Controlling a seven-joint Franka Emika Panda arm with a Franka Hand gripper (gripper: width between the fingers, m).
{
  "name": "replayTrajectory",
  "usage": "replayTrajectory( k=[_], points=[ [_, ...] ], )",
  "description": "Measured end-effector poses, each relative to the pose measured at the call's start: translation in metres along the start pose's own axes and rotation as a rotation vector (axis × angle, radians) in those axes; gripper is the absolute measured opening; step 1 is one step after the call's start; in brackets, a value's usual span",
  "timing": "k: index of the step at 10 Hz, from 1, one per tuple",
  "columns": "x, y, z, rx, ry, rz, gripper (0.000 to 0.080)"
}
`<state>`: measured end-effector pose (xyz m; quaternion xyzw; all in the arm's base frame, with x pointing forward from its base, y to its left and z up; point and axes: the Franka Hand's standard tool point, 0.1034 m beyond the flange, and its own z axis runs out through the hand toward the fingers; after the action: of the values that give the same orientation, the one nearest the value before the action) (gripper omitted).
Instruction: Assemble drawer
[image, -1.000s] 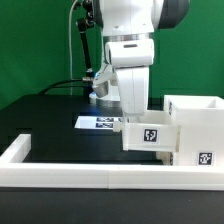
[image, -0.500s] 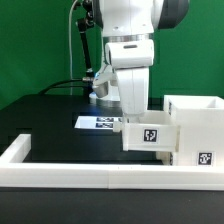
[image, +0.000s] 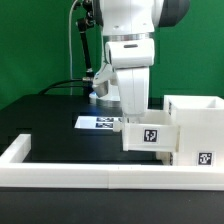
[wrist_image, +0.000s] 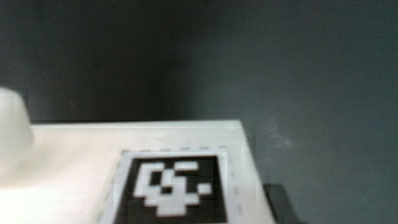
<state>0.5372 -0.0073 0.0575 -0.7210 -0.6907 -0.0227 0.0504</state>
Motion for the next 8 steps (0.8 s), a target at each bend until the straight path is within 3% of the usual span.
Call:
replayTrajectory(
  k=[8],
  points=[
    [0.0062, 0.0073, -0.0001, -0.005, 0.000, -0.005, 0.0042]
  ],
)
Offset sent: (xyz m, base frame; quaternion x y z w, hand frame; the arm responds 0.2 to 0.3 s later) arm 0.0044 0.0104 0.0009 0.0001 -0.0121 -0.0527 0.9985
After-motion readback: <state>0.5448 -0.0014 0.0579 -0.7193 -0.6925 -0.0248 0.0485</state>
